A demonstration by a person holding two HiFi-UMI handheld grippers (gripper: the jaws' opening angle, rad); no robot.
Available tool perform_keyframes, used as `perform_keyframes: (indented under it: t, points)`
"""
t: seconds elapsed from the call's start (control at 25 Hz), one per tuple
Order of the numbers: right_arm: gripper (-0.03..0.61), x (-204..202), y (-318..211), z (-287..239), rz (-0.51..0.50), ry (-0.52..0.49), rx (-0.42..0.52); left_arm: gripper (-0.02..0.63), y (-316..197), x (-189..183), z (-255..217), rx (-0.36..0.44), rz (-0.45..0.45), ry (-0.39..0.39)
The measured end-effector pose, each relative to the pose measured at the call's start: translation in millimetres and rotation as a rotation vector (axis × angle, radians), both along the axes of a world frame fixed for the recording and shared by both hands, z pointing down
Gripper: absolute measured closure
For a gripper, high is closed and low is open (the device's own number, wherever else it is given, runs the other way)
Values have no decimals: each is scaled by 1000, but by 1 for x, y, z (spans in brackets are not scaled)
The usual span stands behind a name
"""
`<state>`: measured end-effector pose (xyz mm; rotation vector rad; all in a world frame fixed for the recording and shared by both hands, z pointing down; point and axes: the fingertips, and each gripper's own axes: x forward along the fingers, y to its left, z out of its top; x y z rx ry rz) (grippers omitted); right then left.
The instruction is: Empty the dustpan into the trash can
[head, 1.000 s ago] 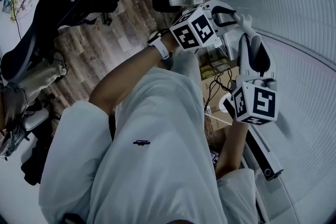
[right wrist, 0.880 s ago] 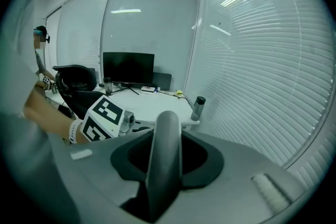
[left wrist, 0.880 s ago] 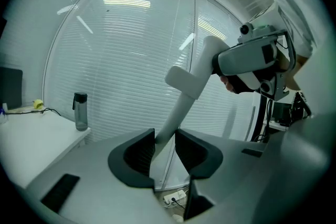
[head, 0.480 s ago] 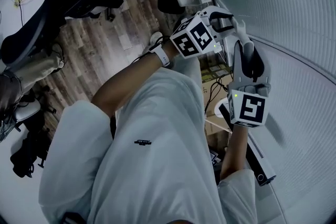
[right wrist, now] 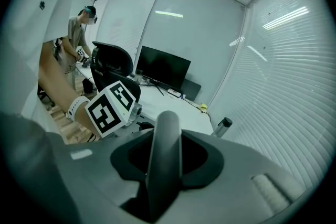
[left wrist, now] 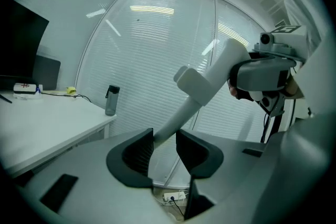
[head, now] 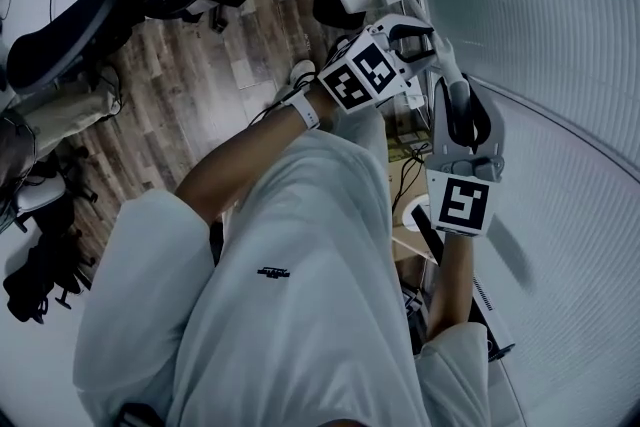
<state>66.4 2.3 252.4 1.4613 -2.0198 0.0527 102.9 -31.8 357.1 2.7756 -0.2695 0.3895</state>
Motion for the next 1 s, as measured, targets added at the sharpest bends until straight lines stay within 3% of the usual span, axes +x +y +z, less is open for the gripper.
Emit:
perform_keyframes:
  t: [0.36,1.0]
  points:
    - [463,-28,4,18,-111,86,-16,477,-1,-29,18,-30,-51,-16]
    - [463,-51,1,30,-194,113,-37,474,-6,-53,29,-33,-75,3]
